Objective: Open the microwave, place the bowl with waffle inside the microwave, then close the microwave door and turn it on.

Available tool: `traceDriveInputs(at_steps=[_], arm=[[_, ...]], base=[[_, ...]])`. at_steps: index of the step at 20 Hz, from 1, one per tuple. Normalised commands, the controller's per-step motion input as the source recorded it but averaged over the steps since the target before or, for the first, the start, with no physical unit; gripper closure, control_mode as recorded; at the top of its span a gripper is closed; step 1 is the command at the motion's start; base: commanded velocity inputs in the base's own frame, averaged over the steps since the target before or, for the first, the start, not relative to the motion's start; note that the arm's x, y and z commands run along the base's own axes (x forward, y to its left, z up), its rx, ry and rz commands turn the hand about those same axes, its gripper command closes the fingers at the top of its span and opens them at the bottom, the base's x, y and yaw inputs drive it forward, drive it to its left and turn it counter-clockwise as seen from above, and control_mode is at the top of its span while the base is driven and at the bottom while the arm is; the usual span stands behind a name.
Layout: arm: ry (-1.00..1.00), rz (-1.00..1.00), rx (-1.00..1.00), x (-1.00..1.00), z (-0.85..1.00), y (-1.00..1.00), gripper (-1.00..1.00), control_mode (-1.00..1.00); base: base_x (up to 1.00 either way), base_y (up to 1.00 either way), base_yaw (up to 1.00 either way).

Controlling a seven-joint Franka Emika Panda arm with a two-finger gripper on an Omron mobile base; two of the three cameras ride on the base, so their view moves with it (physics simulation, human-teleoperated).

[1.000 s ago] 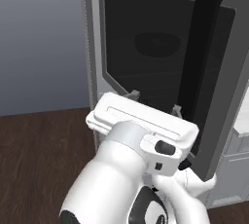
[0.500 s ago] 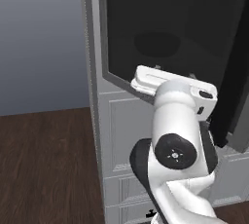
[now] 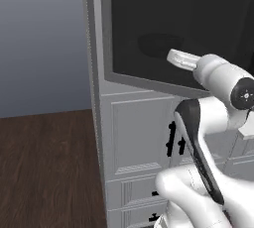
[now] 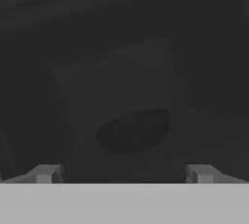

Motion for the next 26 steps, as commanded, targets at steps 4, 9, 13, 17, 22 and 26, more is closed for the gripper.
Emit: traceDriveInputs(at_steps=[4,9,13,17,22,26], arm=[[0.28,0.09,0.06,1.00,0.00,-0.27,-1.00,-1.00],[0.31,0.03,0.03,0.91,0.03,-0.08,-1.00,-1.00],[0.15,0.00,0.00,0.71,0.00,0.00,-1.00,-1.00],[-0.02,0.03,0.00,0.34,-0.13,-0.05,-1.00,-1.00],[-0.05,0.00,0.00,0.37,-0.18,0.00,-1.00,-1.00],[-0.01,0.02,0.00,0.31,-0.17,0.00,-1.00,-1.00]], base=[[0.00,0.00,0.00],[0.00,0.00,0.00],[0.00,0.00,0.00],[0.00,0.00,0.00],[0.00,0.00,0.00],[0.00,0.00,0.00]])
